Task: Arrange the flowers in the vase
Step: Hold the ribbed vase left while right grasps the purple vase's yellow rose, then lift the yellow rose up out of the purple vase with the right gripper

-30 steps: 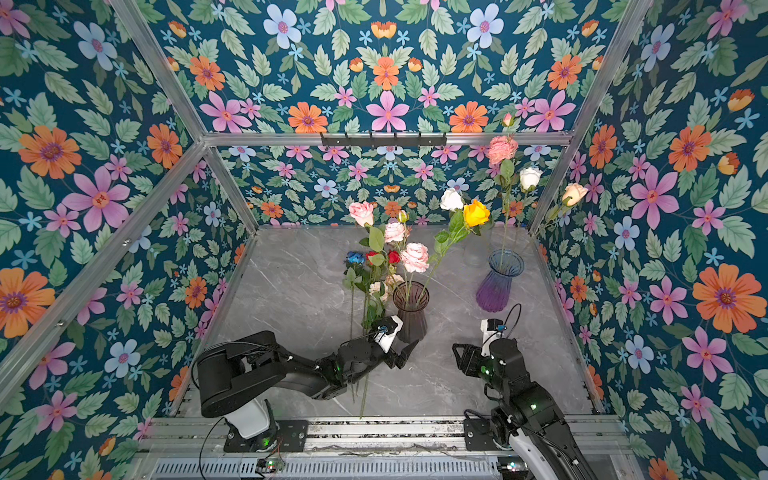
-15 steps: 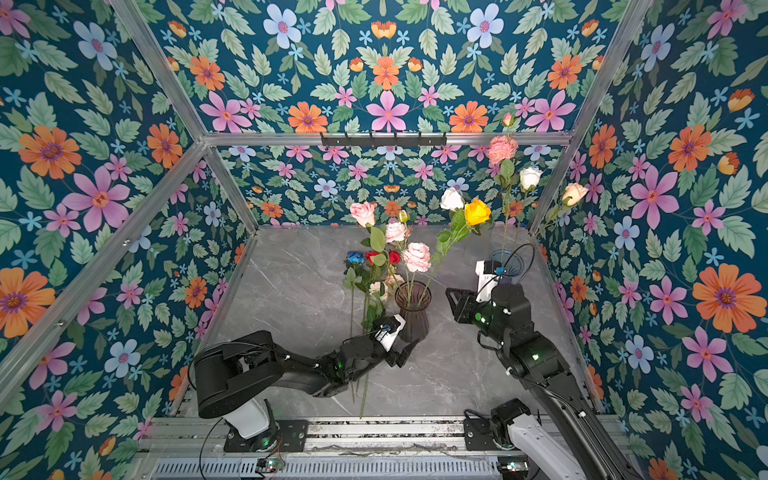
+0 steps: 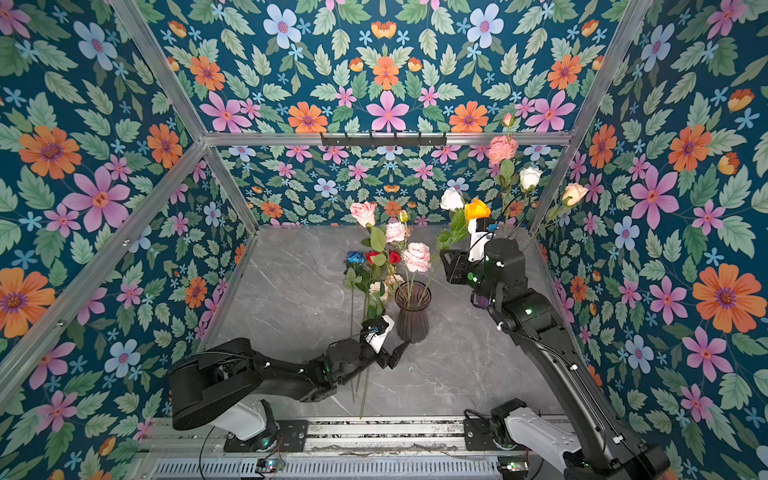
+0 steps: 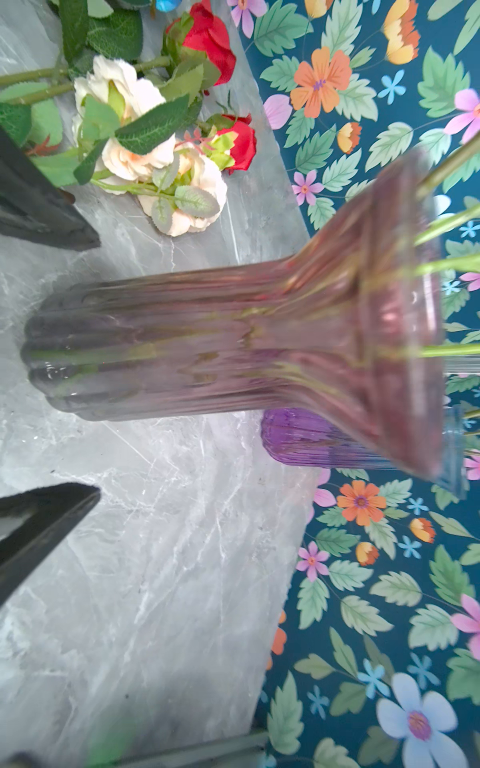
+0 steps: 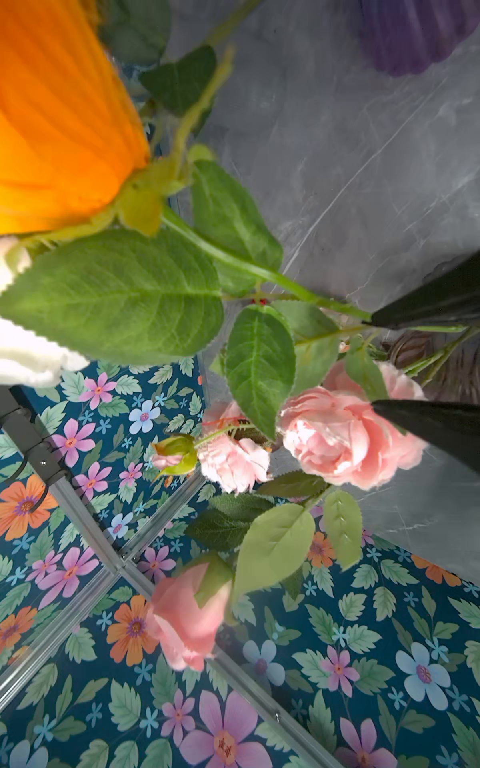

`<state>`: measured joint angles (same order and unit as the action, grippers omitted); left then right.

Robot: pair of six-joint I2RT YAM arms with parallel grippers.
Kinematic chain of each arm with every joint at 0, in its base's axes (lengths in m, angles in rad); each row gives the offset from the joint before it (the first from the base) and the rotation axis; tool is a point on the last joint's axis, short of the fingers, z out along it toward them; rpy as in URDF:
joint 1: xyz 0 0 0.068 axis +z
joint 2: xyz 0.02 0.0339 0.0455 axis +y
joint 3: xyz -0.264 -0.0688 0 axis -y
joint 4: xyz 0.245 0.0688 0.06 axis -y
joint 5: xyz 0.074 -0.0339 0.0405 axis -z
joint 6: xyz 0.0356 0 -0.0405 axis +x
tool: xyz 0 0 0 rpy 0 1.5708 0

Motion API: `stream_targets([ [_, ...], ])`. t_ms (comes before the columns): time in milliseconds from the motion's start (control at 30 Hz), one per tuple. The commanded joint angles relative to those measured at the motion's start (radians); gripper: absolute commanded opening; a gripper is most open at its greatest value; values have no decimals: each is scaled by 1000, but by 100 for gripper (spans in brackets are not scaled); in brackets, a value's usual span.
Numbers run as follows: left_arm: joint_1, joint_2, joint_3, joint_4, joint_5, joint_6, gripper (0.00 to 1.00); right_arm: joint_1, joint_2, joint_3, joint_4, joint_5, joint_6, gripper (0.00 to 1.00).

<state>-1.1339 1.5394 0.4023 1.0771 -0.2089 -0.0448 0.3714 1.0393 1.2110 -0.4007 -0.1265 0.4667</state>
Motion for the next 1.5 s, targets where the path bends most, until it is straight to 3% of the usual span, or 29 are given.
stream_targets([
  [0, 2, -43, -4, -22, 5, -15, 89, -25, 16, 12, -8, -8, 35, 31],
  [400, 1, -194, -46, -74, 15, -66, 89, -174, 55, -25, 90, -233, 154, 32],
  [1000, 0, -283, -97, -107, -2, -76, 88, -175, 126, -35, 208, -274, 177, 29],
  [1267, 0, -321, -113, -132, -13, -76, 87, -174, 145, -35, 238, -286, 170, 13],
  [1467, 0, -335, -114, -145, -17, -75, 87, -174, 67, -72, 257, -271, 121, 5],
])
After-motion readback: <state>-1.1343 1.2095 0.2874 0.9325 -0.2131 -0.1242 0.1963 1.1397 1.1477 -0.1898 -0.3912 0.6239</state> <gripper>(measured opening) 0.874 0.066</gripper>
